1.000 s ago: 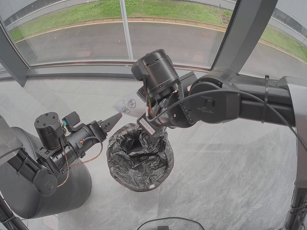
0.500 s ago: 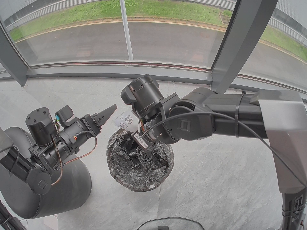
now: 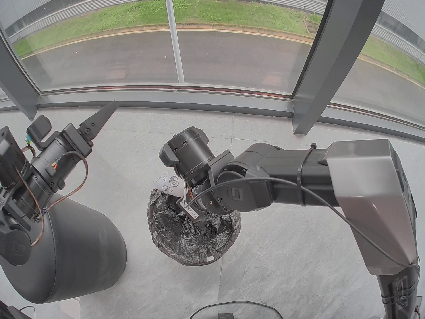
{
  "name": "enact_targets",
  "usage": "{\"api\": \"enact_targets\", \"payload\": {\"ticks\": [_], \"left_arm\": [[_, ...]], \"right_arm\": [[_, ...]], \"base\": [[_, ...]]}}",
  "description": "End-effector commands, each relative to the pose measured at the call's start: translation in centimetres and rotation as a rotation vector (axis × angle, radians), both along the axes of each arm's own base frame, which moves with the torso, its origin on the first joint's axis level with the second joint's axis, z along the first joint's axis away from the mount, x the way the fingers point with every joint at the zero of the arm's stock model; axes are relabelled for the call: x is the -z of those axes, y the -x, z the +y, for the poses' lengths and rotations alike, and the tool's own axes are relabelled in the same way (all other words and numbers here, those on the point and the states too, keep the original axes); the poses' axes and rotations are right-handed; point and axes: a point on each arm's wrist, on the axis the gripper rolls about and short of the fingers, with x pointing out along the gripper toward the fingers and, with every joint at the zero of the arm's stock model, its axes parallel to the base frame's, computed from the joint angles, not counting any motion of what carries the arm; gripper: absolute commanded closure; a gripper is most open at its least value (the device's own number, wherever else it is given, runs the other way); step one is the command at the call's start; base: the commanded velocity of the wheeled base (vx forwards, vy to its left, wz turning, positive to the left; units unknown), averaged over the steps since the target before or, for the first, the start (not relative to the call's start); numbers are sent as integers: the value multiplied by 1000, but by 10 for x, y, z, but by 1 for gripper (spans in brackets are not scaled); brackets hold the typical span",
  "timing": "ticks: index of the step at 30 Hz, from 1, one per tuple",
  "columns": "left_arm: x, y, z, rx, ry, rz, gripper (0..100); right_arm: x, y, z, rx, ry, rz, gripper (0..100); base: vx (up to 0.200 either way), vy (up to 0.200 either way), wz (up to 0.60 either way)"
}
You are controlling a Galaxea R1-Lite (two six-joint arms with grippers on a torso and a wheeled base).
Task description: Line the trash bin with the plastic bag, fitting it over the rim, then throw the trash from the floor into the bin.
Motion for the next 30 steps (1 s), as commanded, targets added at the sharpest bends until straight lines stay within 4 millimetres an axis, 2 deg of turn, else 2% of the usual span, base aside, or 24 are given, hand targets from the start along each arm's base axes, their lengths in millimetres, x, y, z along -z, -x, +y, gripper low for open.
{"api": "enact_targets", "payload": {"ticks": [1,7,8,12,24,30], "left_arm": [[-31,32,15,-53,-21,-127,0],[-32,37,18,-171,-104,-136,0],[-34,39,20,-273,-143,-138,0],[-35,47,24,-380,-188,-141,0],[-6,105,39,-424,-310,13,0],[23,131,45,-411,-342,113,0]], "right_arm": [[28,-7,9,0,18,13,100],[43,-9,12,0,40,30,100],[50,-10,13,1,48,38,100],[56,-12,16,8,36,36,100],[81,-18,19,21,48,51,100],[90,-21,21,22,51,51,100]], "base": [[0,0,0],[0,0,0],[0,0,0],[0,0,0],[0,0,0],[0,0,0]]}}
